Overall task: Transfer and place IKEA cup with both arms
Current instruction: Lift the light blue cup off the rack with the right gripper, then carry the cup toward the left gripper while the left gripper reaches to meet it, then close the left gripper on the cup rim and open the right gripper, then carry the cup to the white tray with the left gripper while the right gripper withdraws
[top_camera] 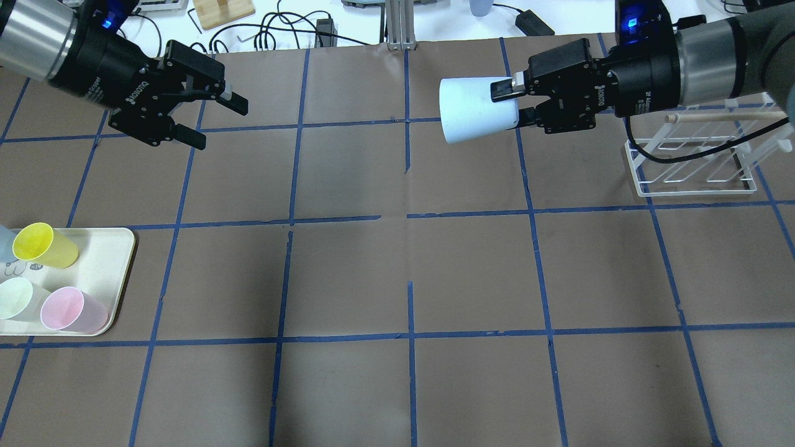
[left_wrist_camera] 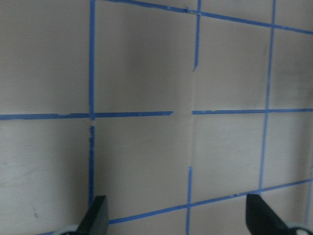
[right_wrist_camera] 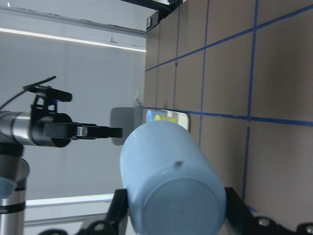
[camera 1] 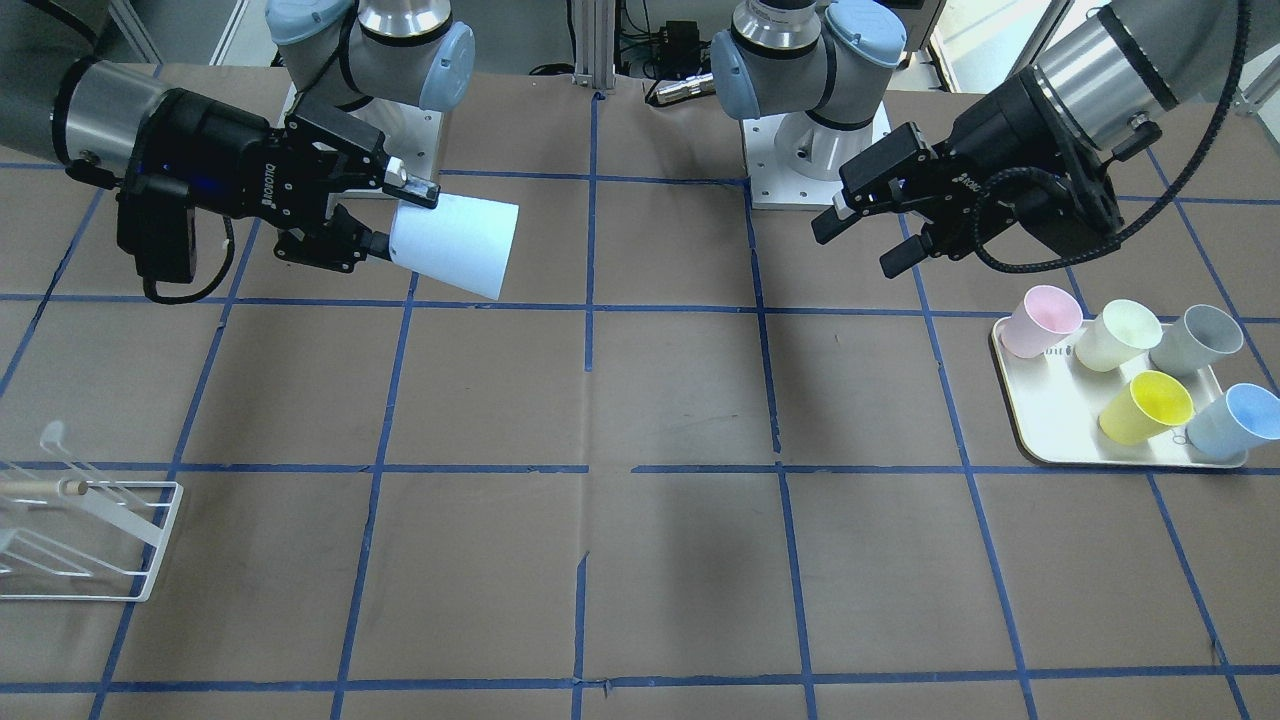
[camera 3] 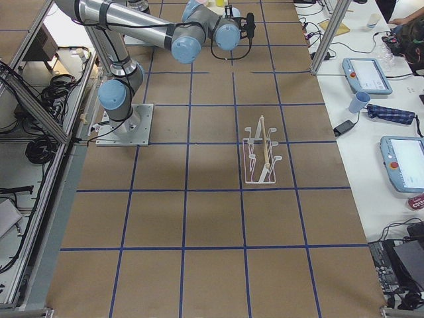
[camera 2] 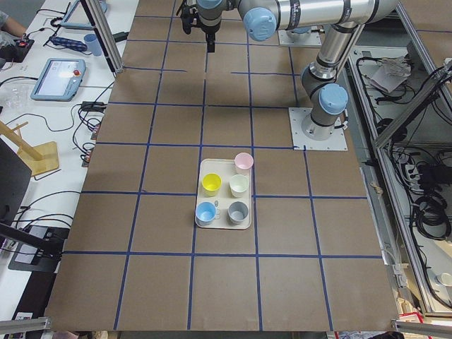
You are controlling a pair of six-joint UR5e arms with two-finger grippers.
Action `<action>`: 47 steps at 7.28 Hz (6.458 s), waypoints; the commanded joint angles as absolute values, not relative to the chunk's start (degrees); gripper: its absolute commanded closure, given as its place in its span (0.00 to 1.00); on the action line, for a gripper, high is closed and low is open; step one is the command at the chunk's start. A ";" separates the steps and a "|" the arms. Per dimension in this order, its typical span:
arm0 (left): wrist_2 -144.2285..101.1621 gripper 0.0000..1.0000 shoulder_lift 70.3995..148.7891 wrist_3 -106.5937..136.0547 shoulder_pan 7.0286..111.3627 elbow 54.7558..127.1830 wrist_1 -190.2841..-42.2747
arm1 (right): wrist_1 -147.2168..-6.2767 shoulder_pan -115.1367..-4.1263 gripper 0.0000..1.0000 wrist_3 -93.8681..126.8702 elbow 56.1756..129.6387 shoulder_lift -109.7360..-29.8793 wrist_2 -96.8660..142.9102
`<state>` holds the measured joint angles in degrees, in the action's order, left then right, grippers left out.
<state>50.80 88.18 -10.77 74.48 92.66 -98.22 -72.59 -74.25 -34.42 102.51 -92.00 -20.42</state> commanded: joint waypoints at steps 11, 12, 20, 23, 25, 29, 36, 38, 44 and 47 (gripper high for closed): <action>13.62 0.00 84.65 -10.46 82.26 100.20 -99.49 | -54.49 -82.79 0.69 -29.44 102.39 -92.20 -0.18; 13.45 0.00 84.46 -10.55 82.35 99.76 -99.23 | -54.58 -83.75 0.69 -29.44 102.31 -92.28 -0.09; 12.04 0.34 85.52 -10.20 82.70 99.93 -94.31 | -55.02 -86.57 0.69 -29.36 102.30 -91.93 0.00; 12.39 0.93 85.25 -10.28 83.84 100.55 -94.40 | -55.02 -86.57 0.69 -29.27 102.13 -92.11 0.00; 12.39 1.00 84.55 -10.20 83.85 100.72 -94.48 | -55.02 -86.57 0.69 -28.83 101.87 -91.93 0.00; 12.57 1.00 84.38 -8.70 83.32 100.63 -94.48 | -56.68 -86.14 0.00 -24.79 101.87 -91.67 -0.17; 63.19 1.00 86.83 0.27 81.74 93.87 -91.85 | -78.91 -71.63 0.00 1.44 100.20 -94.56 -41.74; 83.93 1.00 91.46 -7.93 81.39 95.26 -82.32 | -85.32 -75.73 0.00 8.34 99.93 -94.75 -53.37; 96.68 1.00 100.89 -38.62 60.06 104.30 -61.58 | -83.63 -89.74 0.00 18.90 93.10 -94.75 -87.09; 96.42 1.00 104.67 -40.25 56.78 110.21 -50.10 | -83.41 -89.65 0.00 18.10 93.60 -94.22 -87.71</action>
<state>96.49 103.65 -39.63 57.78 108.67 -52.54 -83.70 -89.66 18.29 93.43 -94.42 -87.13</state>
